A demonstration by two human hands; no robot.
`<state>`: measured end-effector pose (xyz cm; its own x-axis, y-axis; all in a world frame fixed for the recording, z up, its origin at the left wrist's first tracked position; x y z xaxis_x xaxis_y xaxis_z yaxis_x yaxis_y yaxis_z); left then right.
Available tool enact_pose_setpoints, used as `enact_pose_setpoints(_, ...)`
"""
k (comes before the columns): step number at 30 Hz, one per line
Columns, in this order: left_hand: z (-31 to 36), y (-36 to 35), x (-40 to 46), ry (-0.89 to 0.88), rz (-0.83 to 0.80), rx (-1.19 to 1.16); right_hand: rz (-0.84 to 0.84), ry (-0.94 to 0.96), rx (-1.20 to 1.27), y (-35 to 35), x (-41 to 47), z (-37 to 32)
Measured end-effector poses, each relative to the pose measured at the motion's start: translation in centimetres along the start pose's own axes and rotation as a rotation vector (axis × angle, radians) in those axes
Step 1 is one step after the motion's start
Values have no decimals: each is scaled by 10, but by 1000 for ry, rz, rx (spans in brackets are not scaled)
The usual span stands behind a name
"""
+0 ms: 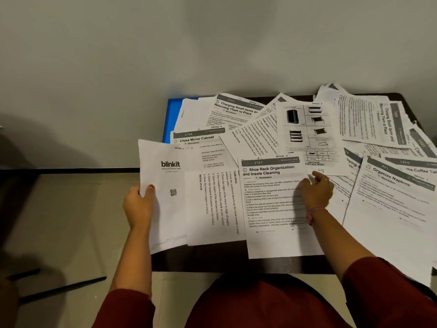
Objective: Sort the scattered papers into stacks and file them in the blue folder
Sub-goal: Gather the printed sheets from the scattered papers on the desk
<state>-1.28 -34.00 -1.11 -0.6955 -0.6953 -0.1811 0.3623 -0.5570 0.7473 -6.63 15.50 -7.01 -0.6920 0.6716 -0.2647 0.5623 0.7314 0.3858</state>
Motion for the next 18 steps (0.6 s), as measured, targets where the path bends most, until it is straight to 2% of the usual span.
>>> enact_pose_setpoints(3, 39, 36, -3, -189, 76, 64, -39, 48, 67, -12, -9, -11)
enact_pose_setpoints(9, 109, 86, -15, -439, 183, 67, -307, 119, 231, -60, -36, -45)
enact_pose_setpoints(14, 133, 92, -23, -479, 172, -29, -514, 122, 306, -89, -61, -65)
enact_pose_setpoints(18, 120, 68, -13, -408, 30, -174, -630, 114, 321, -101, -78, -81)
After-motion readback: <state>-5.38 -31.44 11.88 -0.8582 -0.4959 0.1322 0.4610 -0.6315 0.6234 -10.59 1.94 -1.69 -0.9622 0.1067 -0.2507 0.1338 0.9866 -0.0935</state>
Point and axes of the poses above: each hand's wrist, its own x-axis towards the middle knuckle, its own y-axis out of the back of the hand, z = x × y, the point moved 8 cm from there along x, towards the middle knuckle, and after that the axes turned 9 degrees about x, right-handed, at the moved point
